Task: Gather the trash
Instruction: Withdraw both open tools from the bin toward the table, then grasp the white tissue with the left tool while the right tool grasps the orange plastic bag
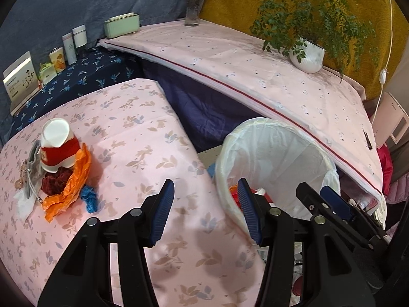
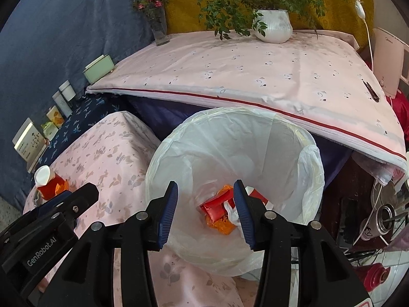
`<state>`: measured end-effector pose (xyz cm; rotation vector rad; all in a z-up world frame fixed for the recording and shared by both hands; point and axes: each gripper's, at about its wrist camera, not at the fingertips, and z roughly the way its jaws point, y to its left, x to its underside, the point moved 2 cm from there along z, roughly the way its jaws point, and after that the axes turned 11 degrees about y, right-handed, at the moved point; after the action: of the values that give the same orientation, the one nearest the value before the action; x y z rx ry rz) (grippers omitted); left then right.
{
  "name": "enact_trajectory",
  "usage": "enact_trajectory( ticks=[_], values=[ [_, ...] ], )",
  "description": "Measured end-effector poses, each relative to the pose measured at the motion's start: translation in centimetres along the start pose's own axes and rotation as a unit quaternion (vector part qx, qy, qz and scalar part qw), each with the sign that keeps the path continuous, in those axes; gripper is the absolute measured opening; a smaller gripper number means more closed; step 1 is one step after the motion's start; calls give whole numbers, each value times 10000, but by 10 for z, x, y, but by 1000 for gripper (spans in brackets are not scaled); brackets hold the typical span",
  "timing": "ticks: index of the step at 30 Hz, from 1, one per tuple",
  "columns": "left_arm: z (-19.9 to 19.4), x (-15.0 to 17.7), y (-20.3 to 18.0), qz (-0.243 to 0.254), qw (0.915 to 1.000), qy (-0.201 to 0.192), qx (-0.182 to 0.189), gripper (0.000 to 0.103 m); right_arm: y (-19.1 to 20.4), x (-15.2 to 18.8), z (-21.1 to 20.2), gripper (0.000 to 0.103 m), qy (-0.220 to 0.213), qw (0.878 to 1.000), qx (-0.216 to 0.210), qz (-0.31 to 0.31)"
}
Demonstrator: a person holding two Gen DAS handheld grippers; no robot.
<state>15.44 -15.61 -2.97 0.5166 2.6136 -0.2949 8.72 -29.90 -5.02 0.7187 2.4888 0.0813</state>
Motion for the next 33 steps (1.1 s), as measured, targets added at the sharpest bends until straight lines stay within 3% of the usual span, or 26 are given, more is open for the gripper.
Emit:
enact_trajectory(
  ticks=[18,24,27,33],
  values=[
    [-15,32,108,-893,9951,-61,-424,49,98,37,11,46,284,9943,-159,-1016],
    [-22,49,155,-1283,9889,-35,-750,49,138,52,15,49,371,9892,-263,-1397],
    [-24,59,181,-1503,9844,-27,-919,59,158,60,18,49,428,9860,-316,-1582],
    [-30,76,230,-1921,9747,-16,-1141,61,194,74,26,49,578,9801,-462,-1843]
  ],
)
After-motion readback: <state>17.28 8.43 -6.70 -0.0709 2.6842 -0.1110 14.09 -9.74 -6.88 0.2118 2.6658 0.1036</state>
